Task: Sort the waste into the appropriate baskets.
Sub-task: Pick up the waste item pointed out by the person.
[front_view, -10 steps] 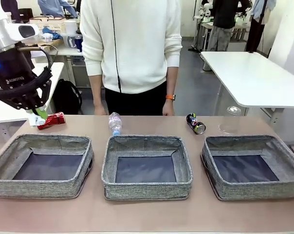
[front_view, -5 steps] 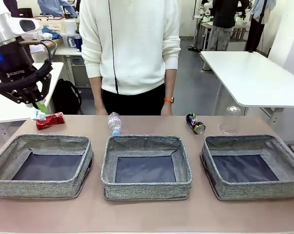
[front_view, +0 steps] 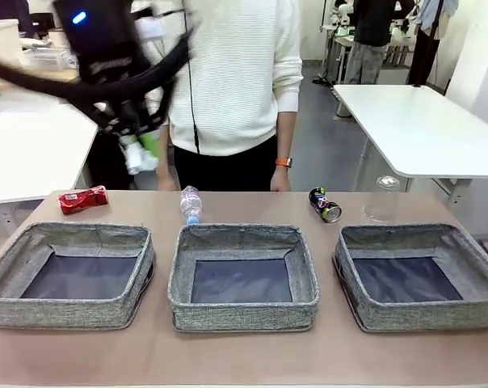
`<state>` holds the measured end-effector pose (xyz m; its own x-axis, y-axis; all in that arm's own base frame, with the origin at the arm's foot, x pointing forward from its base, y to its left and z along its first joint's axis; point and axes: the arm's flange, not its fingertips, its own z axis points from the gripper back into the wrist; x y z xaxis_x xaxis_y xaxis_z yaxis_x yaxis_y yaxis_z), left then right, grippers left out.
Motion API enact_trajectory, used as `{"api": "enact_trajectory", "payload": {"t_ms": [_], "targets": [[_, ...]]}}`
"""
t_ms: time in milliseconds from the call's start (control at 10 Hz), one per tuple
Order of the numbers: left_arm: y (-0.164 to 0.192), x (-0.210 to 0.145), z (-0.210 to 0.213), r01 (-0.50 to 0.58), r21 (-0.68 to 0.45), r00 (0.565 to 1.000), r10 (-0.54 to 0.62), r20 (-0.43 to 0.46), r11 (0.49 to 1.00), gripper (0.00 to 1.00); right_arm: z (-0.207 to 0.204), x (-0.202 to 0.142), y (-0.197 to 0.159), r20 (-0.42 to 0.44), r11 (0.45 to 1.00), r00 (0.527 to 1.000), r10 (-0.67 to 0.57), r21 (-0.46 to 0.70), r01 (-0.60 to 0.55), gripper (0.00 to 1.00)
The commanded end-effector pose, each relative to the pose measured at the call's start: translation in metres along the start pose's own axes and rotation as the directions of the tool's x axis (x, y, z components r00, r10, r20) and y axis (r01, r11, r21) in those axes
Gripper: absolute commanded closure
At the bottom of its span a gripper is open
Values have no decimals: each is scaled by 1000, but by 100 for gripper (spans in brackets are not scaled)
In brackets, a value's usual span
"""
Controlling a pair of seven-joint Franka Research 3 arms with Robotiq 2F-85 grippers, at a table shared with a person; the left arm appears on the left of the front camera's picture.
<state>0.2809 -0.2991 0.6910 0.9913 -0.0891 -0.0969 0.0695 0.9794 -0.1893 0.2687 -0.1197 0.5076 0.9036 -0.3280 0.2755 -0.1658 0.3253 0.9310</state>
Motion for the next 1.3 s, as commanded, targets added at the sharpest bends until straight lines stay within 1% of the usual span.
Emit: {"api": "enact_trajectory", "payload": {"t_ms": [0, 100, 200, 300, 400, 500, 600, 700, 900, 1000, 1200], "targets": [[-51, 16, 38, -33, 57, 999, 35, -35, 998, 90, -1, 3, 1, 9, 999, 1000, 28, 21, -28, 0], [-80, 7, 54, -68, 55, 998, 67, 20, 996, 90, -1, 3, 1, 9, 999, 1000, 28, 21, -28, 0], [-100, 3, 65, -73, 32, 996, 72, 51, 997, 90, -1, 3, 1, 9, 999, 1000, 28, 21, -28, 0], [-112, 0, 72, -49, 8, 997, 49, 56, 999, 90, -1, 3, 1, 9, 999, 1000, 28, 21, -28, 0], [-117, 0, 76, -32, 13, 999, 32, 43, 999, 90, -1, 3, 1, 9, 999, 1000, 28, 21, -28, 0], [-114, 2, 81, -23, 32, 999, 22, 31, 999, 90, -1, 3, 1, 9, 999, 1000, 28, 21, -28, 0], [-112, 5, 84, -25, 51, 1000, 25, -5, 998, 90, -1, 3, 1, 9, 999, 1000, 28, 21, -28, 0], [-109, 9, 84, -44, 94, 994, 52, -91, 995, 90, -1, 3, 1, 9, 999, 1000, 28, 21, -28, 0], [-108, 13, 83, -38, 104, 988, 53, -146, 994, 90, -1, 3, 1, 9, 999, 1000, 28, 21, -28, 0], [-100, 9, 67, -19, 81, 997, 25, -69, 997, 90, -1, 3, 1, 9, 999, 1000, 28, 21, -28, 0], [-100, 9, 67, -19, 81, 997, 25, -69, 997, 90, -1, 3, 1, 9, 999, 1000, 28, 21, -28, 0]]}}
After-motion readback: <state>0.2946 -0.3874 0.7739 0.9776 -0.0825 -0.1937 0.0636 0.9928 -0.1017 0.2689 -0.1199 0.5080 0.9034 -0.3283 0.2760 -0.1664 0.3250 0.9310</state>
